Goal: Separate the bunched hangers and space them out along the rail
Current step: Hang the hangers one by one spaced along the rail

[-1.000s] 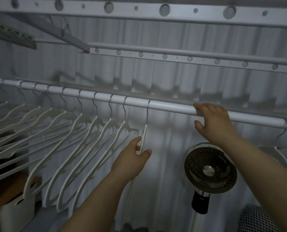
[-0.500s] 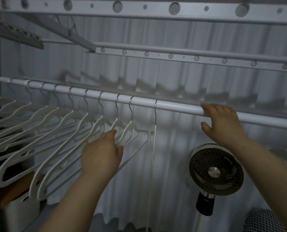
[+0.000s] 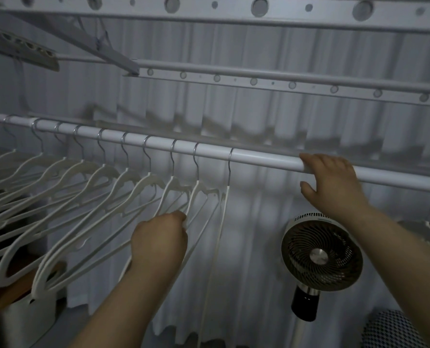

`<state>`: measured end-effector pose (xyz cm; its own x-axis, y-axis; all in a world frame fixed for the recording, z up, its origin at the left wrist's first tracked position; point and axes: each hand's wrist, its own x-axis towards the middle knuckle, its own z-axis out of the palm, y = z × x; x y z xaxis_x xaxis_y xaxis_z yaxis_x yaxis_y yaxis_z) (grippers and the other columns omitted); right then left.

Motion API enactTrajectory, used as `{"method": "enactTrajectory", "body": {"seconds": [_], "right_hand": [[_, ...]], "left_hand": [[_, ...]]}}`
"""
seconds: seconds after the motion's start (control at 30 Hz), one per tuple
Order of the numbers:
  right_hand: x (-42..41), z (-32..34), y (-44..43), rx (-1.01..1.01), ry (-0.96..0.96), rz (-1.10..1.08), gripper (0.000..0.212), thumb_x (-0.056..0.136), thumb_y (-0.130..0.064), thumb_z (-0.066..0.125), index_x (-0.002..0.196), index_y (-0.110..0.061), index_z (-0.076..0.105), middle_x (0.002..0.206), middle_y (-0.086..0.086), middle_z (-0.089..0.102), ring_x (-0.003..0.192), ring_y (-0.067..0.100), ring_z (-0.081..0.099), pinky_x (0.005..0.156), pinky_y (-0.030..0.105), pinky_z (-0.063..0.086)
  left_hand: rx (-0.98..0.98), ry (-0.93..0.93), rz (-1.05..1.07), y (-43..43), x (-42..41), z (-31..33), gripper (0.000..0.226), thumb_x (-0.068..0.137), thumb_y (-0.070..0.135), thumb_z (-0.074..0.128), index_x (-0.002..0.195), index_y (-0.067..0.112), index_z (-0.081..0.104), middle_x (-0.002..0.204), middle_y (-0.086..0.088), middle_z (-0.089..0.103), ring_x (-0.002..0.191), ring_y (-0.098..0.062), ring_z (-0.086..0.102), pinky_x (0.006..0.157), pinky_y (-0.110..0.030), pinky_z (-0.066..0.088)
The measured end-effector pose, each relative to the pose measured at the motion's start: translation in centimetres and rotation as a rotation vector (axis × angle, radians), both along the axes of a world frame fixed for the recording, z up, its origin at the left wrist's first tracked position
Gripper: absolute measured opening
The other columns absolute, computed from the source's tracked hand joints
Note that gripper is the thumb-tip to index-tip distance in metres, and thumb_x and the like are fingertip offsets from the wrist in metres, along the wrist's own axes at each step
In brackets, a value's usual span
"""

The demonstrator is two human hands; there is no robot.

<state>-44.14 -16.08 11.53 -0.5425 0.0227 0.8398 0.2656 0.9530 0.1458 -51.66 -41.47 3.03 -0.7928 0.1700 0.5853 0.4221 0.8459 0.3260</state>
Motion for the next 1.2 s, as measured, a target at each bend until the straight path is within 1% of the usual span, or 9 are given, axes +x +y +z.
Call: {"method": "enactTrajectory", "body": {"seconds": [0.17, 0.37, 0.47, 0.57, 0.8, 0.9, 1.03, 1.13, 1.2], "right_hand": [[0.0, 0.0, 0.1, 0.01, 0.002, 0.001, 0.053, 0.064, -0.019, 0.055, 0.112, 0.004, 0.06, 0.099, 0.026, 0.066, 0.09, 0.045, 0.062, 0.091, 0.057, 0.041], [0.1, 0.0, 0.3, -0.003, -0.019, 0.009, 0.056, 0.066, -0.021, 0.052, 0.116, 0.003, 0.058, 0.105, 0.026, 0.064, 0.097, 0.044, 0.06, 0.096, 0.055, 0.039], [0.2, 0.1, 0.4, -0.01, -0.03, 0.007, 0.056, 0.067, -0.021, 0.052, 0.117, 0.002, 0.057, 0.107, 0.025, 0.064, 0.099, 0.044, 0.059, 0.097, 0.054, 0.038], [0.4, 0.2, 0.5, -0.03, -0.052, 0.005, 0.057, 0.067, -0.022, 0.051, 0.119, 0.002, 0.057, 0.109, 0.025, 0.063, 0.101, 0.043, 0.058, 0.099, 0.054, 0.036], [3.1, 0.8, 1.2, -0.091, -0.144, -0.006, 0.057, 0.078, -0.029, 0.049, 0.13, -0.006, 0.048, 0.128, 0.016, 0.054, 0.12, 0.034, 0.047, 0.11, 0.044, 0.023], [5.6, 1.5, 2.5, -0.08, -0.177, -0.019, 0.06, 0.078, -0.033, 0.046, 0.132, -0.008, 0.045, 0.132, 0.013, 0.052, 0.124, 0.031, 0.044, 0.112, 0.043, 0.018], [9.8, 2.2, 5.7, -0.082, -0.223, -0.019, 0.066, 0.072, -0.036, 0.039, 0.131, -0.01, 0.047, 0.131, 0.012, 0.053, 0.125, 0.03, 0.043, 0.112, 0.042, 0.017], [13.1, 2.4, 9.2, -0.097, -0.267, -0.069, 0.064, 0.076, -0.04, 0.037, 0.134, -0.013, 0.043, 0.135, 0.009, 0.049, 0.128, 0.027, 0.039, 0.112, 0.037, 0.015], [15.0, 2.1, 11.8, -0.133, -0.267, -0.085, 0.052, 0.088, -0.035, 0.047, 0.135, -0.015, 0.041, 0.14, 0.007, 0.045, 0.13, 0.025, 0.037, 0.111, 0.034, 0.014]], "left_hand": [[0.025, 0.088, -0.038, 0.1, 0.1, 0.2, 0.015, 0.069, 0.003, 0.067, 0.081, 0.011, 0.071, 0.068, -0.006, 0.071, 0.056, -0.021, 0.058, 0.042, -0.013, 0.007], [0.056, 0.056, -0.075, 0.4, -0.2, -0.3, 0.027, 0.088, 0.013, 0.045, 0.108, 0.015, 0.063, 0.1, -0.003, 0.069, 0.082, -0.019, 0.057, 0.048, -0.018, 0.025], [0.1, 0.039, -0.103, 0.1, 0.1, 0.1, 0.032, 0.092, 0.025, 0.043, 0.121, 0.023, 0.056, 0.111, 0.002, 0.067, 0.102, -0.02, 0.06, 0.069, -0.025, 0.042], [0.167, 0.034, -0.128, -0.2, 0.8, 0.9, 0.038, 0.092, 0.032, 0.044, 0.129, 0.024, 0.05, 0.116, 0.005, 0.065, 0.108, -0.017, 0.058, 0.081, -0.025, 0.043], [0.336, 0.226, -0.234, 0.5, 3.7, 2.8, 0.032, 0.088, 0.026, 0.055, 0.117, 0.015, 0.063, 0.114, -0.008, 0.066, 0.109, -0.026, 0.057, 0.078, -0.029, 0.039], [0.385, 0.238, -0.347, 2.5, 6.5, 3.6, 0.037, 0.08, 0.039, 0.054, 0.105, 0.017, 0.069, 0.091, 0.0, 0.066, 0.09, -0.022, 0.059, 0.071, -0.025, 0.033], [0.55, 0.064, -0.53, 7.2, 10.6, 3.3, 0.009, 0.071, 0.041, 0.051, 0.074, 0.04, 0.06, 0.06, 0.022, 0.056, 0.066, 0.008, 0.057, 0.057, -0.008, 0.035], [0.482, -0.062, -0.661, 12.4, 13.7, 1.3, 0.031, 0.082, 0.028, 0.062, 0.064, 0.05, 0.049, 0.061, 0.04, 0.058, 0.077, 0.023, 0.051, 0.061, 0.0, 0.039], [0.41, -0.161, -0.724, 16.0, 15.9, -0.3, 0.032, 0.084, 0.024, 0.06, 0.066, 0.049, 0.05, 0.061, 0.033, 0.061, 0.081, 0.02, 0.051, 0.065, 0.003, 0.038]]}}
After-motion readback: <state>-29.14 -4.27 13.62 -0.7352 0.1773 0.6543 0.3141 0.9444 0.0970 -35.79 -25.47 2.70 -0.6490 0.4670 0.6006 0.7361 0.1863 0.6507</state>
